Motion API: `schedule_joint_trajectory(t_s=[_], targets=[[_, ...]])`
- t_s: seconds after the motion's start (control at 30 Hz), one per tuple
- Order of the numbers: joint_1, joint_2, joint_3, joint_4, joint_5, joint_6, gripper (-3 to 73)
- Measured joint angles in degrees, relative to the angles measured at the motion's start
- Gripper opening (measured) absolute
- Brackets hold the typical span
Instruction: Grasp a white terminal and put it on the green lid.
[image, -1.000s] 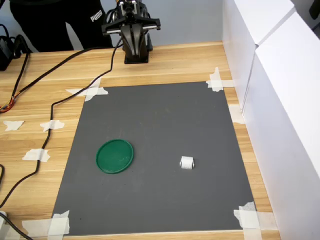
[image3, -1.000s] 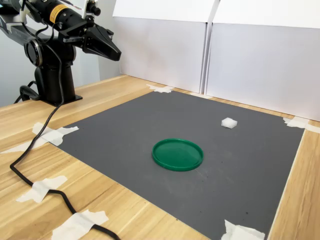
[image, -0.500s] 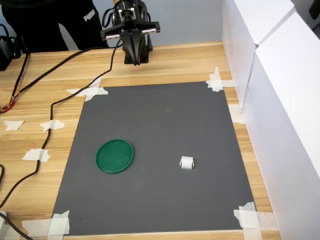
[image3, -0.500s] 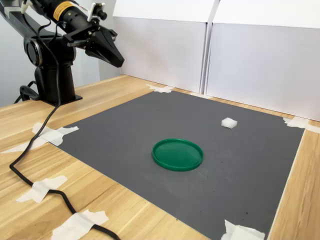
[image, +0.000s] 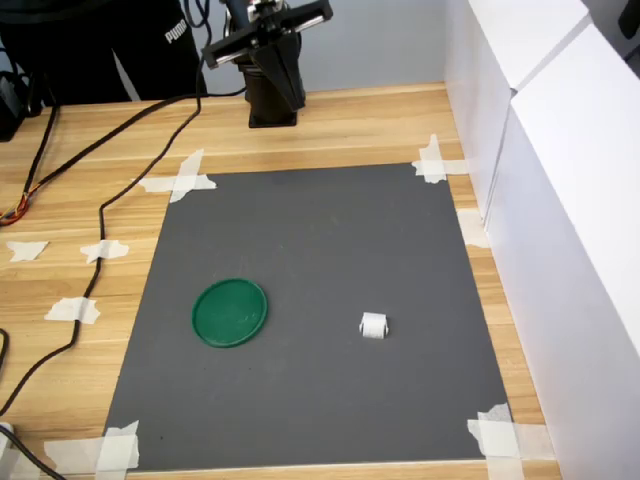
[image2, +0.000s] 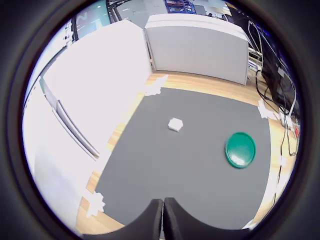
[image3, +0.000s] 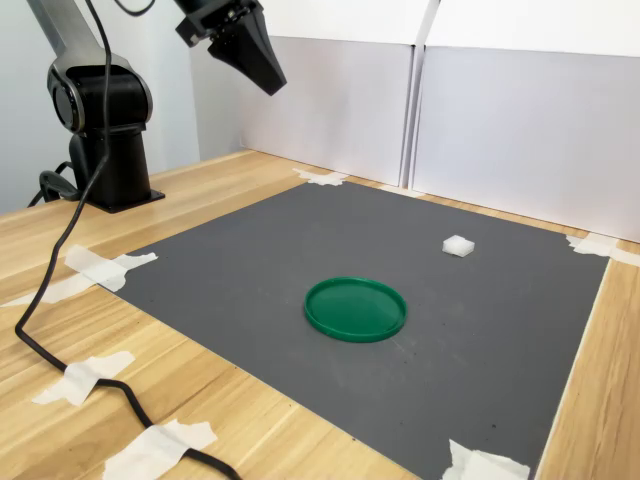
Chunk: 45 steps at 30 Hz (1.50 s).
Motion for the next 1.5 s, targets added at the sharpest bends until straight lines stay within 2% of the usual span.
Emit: schedule_joint_trajectory(t_s=[0.23, 0.43, 0.53, 0.67, 0.73, 0.93, 1.03, 1.13, 1.33, 1.5], targets=[[0.05, 6.77, -10.75, -0.37, 6.24, 0.0, -1.6], [0.18, 13.68, -14.33, -2.82, 7.86, -0.14, -1.4], [3.06, 17.54, -16.08, -6.7, 7.81, -0.61, -1.4], [11.76, 22.61, -19.88, -16.07, 7.86, 0.53, 0.3], [15.44, 25.15, -21.96, -19.71, 7.86, 2.87, 3.2], [20.89, 29.88, -26.04, -23.7, 5.26, 10.8, 18.4], [22.63, 30.71, -27.07, -24.26, 3.25, 12.22, 26.3], [23.07, 31.34, -28.74, -22.75, 2.91, 12.61, 30.1], [23.02, 33.32, -34.25, -19.72, 1.41, 12.66, 31.0], [22.97, 36.22, -40.47, -19.27, 6.31, 12.29, 31.0]])
